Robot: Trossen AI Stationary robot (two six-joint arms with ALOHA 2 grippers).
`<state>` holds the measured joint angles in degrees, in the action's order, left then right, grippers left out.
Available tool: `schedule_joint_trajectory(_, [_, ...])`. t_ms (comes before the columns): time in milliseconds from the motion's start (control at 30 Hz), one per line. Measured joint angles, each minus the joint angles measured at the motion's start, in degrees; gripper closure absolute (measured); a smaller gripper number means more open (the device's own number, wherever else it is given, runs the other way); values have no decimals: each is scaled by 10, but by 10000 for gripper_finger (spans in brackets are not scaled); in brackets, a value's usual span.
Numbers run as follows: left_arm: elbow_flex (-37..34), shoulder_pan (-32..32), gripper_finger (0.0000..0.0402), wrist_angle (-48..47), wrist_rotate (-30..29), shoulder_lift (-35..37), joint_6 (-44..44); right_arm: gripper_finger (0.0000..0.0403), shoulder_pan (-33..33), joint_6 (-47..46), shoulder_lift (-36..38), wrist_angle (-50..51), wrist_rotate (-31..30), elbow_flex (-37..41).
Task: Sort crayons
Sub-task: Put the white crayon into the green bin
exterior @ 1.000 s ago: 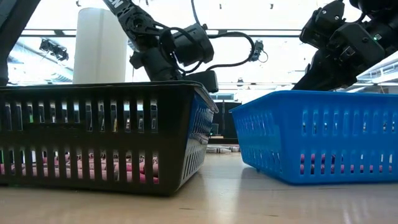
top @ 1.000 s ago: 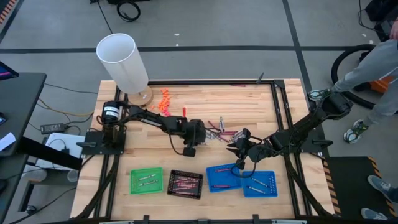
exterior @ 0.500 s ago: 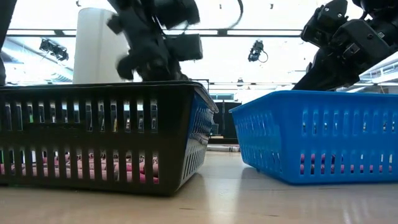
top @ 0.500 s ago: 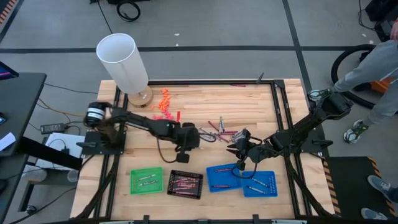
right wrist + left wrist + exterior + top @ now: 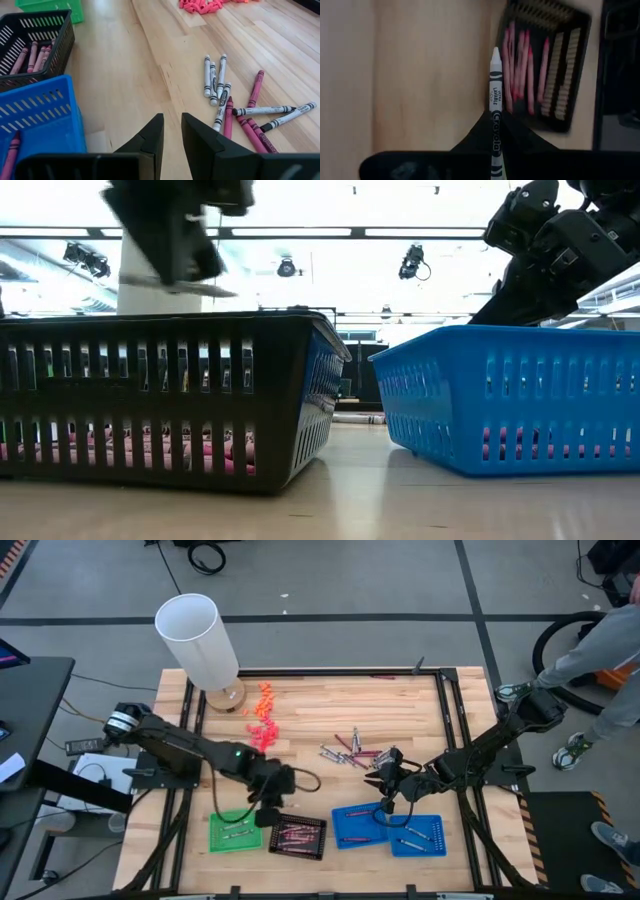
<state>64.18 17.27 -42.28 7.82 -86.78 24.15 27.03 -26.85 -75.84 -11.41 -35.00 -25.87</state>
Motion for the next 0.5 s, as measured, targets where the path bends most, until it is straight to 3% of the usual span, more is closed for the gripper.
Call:
schedule_joint_trajectory(300, [0, 96, 386, -119, -9, 3, 141, 325, 0, 0, 0, -5, 0, 0])
schedule_joint_trajectory(500, [0, 156, 385, -132, -24, 3, 201, 325, 0, 0, 0, -6, 0, 0])
